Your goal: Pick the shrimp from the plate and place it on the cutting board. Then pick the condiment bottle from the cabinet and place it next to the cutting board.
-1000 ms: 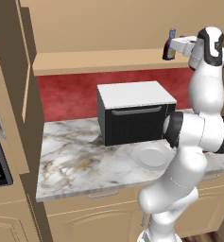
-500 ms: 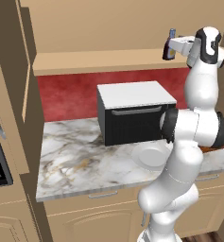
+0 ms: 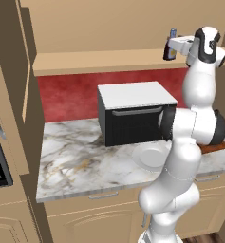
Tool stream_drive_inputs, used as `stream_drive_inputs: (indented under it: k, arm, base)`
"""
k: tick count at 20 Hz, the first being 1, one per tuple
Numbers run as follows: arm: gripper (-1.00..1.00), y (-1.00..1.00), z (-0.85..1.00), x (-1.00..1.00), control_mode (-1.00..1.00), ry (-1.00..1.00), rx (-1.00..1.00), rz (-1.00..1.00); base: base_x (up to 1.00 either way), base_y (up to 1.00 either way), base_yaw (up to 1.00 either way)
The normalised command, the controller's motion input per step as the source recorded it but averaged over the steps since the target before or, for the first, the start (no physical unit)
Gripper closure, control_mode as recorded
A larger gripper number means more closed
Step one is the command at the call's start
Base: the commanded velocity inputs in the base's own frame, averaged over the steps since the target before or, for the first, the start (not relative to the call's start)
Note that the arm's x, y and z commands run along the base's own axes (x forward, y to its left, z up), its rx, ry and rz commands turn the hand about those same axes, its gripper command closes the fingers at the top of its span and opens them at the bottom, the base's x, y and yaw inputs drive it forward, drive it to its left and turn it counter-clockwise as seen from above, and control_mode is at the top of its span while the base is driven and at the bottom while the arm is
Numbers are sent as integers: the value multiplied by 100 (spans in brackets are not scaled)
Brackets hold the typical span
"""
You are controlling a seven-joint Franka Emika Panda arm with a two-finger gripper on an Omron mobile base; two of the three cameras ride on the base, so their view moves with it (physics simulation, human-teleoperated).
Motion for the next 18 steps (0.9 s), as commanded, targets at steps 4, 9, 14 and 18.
stream_drive_inputs:
  k: [4,9,14,18]
  arm:
    - [-100,-2,0,14,-100,0,0,0]
    - [-100,-6,0,17,-100,0,0,0]
    - [-100,-14,0,21,-100,0,0,0]
    - [-100,-15,0,21,-100,1,0,0]
  base:
    - [0,0,0]
    - [0,0,0]
    - [0,0,0]
    - [0,0,0]
